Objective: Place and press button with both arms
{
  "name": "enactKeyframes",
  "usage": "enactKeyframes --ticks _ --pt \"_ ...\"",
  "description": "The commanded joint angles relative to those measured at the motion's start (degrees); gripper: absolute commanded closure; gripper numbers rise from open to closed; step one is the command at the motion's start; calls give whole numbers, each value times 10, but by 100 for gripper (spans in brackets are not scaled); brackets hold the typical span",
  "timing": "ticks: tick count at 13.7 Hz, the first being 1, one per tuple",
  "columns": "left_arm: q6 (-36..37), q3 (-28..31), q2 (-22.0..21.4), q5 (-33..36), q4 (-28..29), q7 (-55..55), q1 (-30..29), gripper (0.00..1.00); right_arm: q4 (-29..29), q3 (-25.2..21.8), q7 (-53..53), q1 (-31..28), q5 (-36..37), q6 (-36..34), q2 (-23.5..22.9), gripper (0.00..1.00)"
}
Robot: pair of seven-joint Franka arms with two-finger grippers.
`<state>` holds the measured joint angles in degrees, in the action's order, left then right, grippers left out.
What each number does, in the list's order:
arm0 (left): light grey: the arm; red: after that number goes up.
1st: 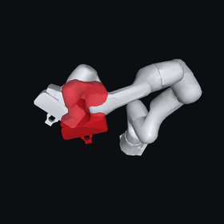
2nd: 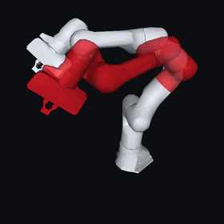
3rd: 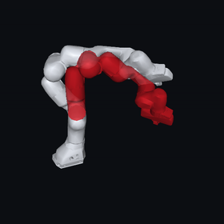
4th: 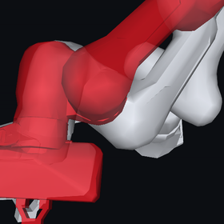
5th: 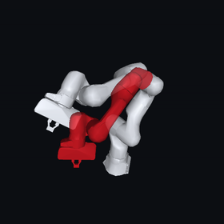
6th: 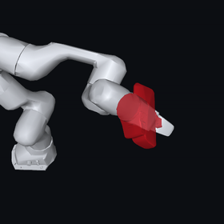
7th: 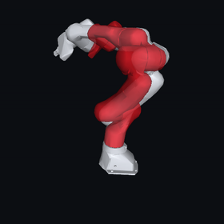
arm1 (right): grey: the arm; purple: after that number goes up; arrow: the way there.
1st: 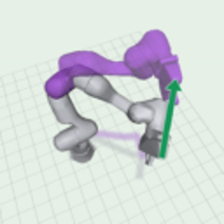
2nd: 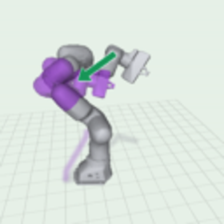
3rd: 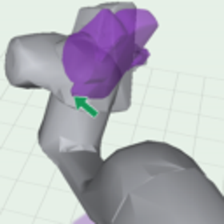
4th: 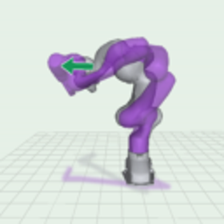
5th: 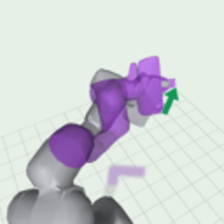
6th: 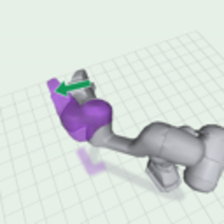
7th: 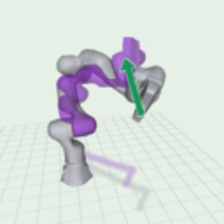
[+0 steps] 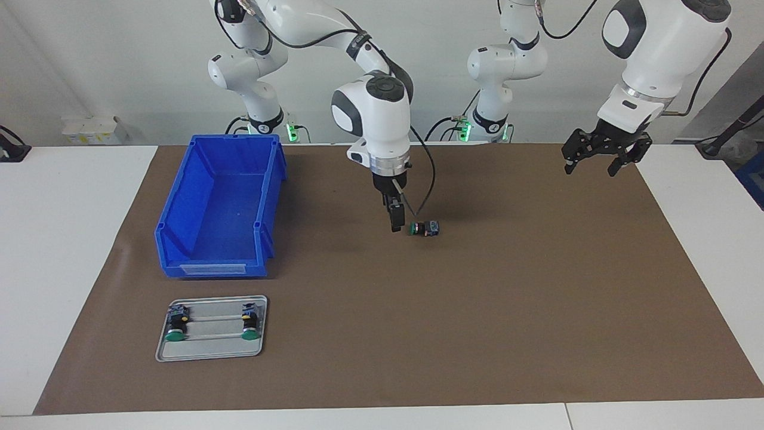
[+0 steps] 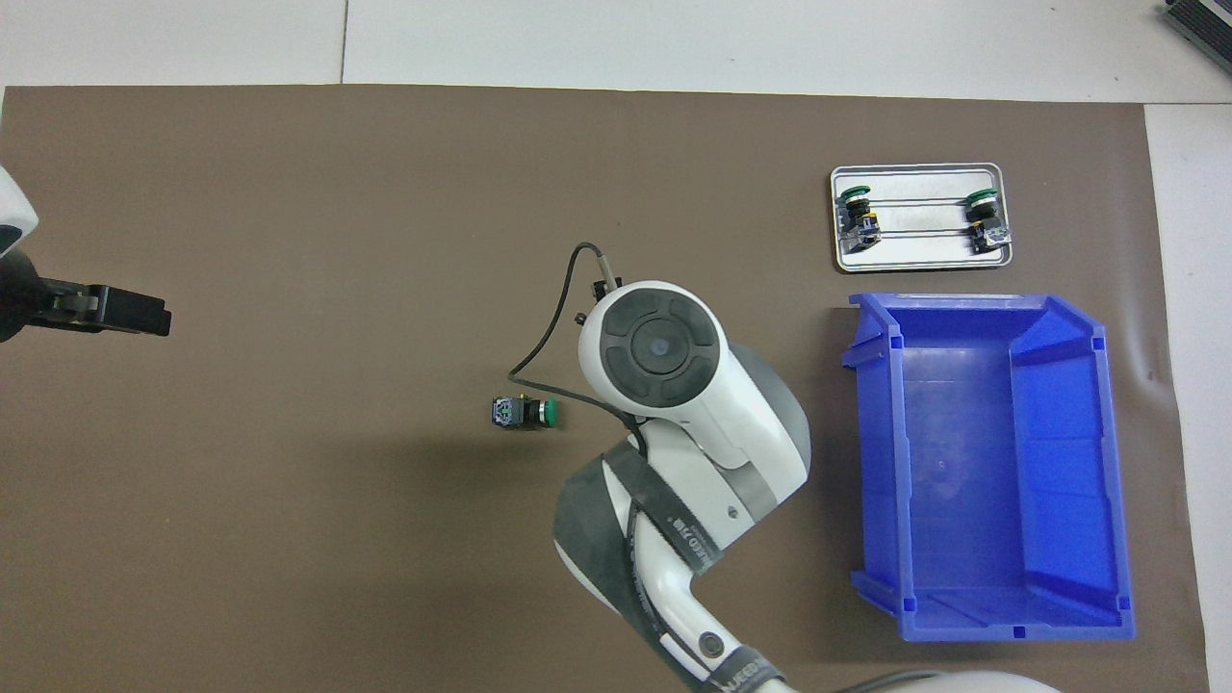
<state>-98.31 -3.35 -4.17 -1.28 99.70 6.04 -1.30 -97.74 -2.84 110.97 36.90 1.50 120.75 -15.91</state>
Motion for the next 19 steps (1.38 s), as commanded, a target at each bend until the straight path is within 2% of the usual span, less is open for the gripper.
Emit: enactKeyframes --ticks 1,7,10,13,16,19 --pt "1 -3 -11 7 10 -6 -5 0 -27 5 -142 -56 -4 -40 43 3" --pt "3 -9 -12 7 10 -6 18 0 -34 5 -555 -218 -32 -102 99 2" --pt "3 -10 -14 7 13 -4 24 0 -33 5 -764 -281 -35 -153 126 1" --pt "3 -10 -14 7 13 -10 53 0 -31 -1 -981 -332 -35 -180 156 0" --pt "-19 -13 -15 -1 26 27 96 0 -25 -1 -1066 -372 -35 -203 164 0" --pt "-79 -13 -15 -43 40 191 141 0 13 -3 -1081 -373 -26 -244 163 0"
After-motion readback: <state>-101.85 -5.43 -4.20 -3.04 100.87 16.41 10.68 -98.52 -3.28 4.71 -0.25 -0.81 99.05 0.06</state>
